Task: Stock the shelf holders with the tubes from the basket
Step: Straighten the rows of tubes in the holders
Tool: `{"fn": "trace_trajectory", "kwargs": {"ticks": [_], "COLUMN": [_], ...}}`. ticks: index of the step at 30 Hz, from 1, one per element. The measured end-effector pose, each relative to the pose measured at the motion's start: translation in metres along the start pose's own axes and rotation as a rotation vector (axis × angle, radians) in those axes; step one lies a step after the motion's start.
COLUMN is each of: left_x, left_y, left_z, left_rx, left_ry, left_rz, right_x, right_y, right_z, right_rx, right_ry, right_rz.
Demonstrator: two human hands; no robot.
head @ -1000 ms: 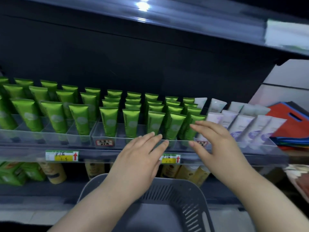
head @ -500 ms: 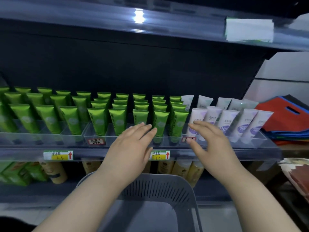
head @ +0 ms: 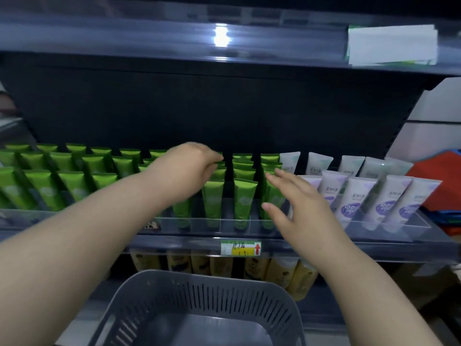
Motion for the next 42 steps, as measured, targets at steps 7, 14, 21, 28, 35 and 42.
{"fn": "trace_trajectory", "kwargs": {"ticks": [7,14,21,28,35,42], "left_x": [-0.062,-0.080,-0.089,-0.087,-0.084,-0.081], "left_y": [-0.027,-0.043,-0.040,-0.041,-0.037,-0.038], "left_z": [0.039,0.039,0.034,0.037,0.040,0.039], "left_rx": [-0.149,-0.167,-0.259,-0.117,-0.037,-0.053], "left_ry": [0.051,0.109,0.106,0.137,0.164,0.157], "left_rz": [0.294,0.465,0.366,0.382,0.377,0.408], "right_x": [-0.005,-0.008,-0.010,-0.011,-0.009,-0.008], "right_y": [-0.006,-0.005,-0.011,-0.011,-0.015,-0.017], "right_z": [-0.006,-0.017,-0.013,-0.011,-0.008,-0.008], "right_rx": [0.012,0.008,0.060,0.073,0.079,0.092], "right_ry": [0.018,0.005,0.024,0.029,0.042,0.049], "right_rz": [0.043,0.038,0.061,0.060,0.074,0.075]}}
Point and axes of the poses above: each hand's wrist, its own x-axis away from the middle knuckle, its own y-axis out of the back of the hand, z = x × y, the point moved 7 cm from there along -x, towards the middle knuckle, and after that the axes turned 2 degrees about z, right-handed, at the moved point
